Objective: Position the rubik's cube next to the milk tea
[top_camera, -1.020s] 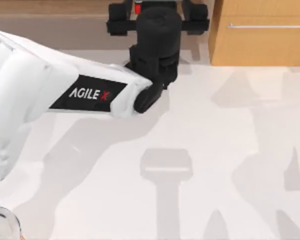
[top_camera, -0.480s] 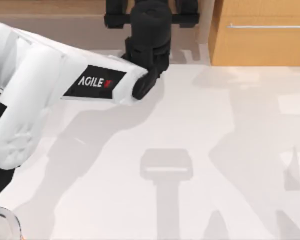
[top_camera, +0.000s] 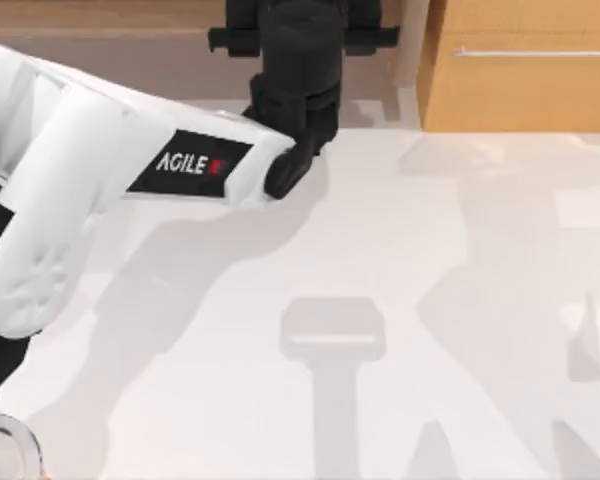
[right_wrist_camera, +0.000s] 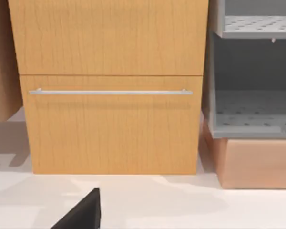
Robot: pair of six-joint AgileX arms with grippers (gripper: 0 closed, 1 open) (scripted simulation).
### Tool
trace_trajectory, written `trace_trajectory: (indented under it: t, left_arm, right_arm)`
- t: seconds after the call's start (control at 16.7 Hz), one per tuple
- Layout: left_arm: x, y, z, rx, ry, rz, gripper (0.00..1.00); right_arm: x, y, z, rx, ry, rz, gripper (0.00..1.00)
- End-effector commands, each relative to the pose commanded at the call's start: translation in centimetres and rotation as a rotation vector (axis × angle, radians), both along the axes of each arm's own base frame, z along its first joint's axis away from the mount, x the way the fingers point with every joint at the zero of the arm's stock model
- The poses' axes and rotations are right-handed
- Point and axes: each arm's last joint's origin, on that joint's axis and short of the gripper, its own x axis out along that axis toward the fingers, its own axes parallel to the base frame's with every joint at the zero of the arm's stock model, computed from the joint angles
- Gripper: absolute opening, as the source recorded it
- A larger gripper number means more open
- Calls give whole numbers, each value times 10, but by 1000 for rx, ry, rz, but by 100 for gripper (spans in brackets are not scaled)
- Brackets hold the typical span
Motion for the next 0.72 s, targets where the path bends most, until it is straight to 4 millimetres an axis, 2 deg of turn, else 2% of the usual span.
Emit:
trace_trajectory:
  t: [0.36, 0.72]
  left_arm:
    - [0, 0, 0, 0, 0, 0, 2]
    - [0, 0, 0, 0, 0, 0, 0]
  right_arm:
    - [0, 0, 0, 0, 0, 0, 100]
    - [0, 0, 0, 0, 0, 0, 100]
